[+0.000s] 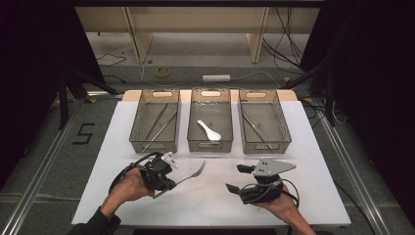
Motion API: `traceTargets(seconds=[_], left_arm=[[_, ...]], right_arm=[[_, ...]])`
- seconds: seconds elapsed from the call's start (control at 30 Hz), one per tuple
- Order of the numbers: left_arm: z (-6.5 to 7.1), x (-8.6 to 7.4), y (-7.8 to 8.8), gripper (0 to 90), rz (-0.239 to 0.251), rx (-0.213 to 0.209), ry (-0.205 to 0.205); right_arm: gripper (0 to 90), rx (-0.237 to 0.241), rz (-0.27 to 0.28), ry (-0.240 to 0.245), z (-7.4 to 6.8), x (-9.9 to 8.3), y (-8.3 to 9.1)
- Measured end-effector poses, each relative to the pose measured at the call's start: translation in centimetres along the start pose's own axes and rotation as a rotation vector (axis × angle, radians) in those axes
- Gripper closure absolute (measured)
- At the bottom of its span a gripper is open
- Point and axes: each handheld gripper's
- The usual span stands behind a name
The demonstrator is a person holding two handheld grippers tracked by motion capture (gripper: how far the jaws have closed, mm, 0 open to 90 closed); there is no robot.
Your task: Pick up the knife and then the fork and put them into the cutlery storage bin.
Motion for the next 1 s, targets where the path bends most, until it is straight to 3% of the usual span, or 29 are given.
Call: traceTargets(seconds=[0.13, 0.3, 0.5, 0.77, 1.0], left_arm=[[0.6, 1.1, 0.3, 86.9, -0.005, -0.026, -0.022], [1.2, 2.2, 0.2, 86.9, -0.017, -0.043, -0.041], [1.7, 3.3, -0.4, 86.9, -0.049, -0.062, -0.068], [2.2, 4.4, -1.1, 86.9, -0.097, -0.092, -0.1], [2.9, 4.9, -1.6, 86.9, -0.128, -0.115, -0.104]], right_arm=[[28.7, 0.035, -0.023, 0.084, -1.7, 0.7, -1.0], [28.7, 0.035, -0.044, 0.185, -3.3, 1.2, -2.1], [29.4, 0.036, -0.074, 0.256, -4.0, 1.4, -3.1], [34.8, 0.028, -0.138, 0.4, -5.1, 1.5, -4.6], [40.5, 0.005, -0.166, 0.506, -5.6, 1.6, -6.3]])
Point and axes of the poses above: each handheld gripper's, and its own axes: y roughly backward along the jaws, x roughly out of its top, z roughly to its right, and after that the axes turned 3 degrees about -x, right-handed
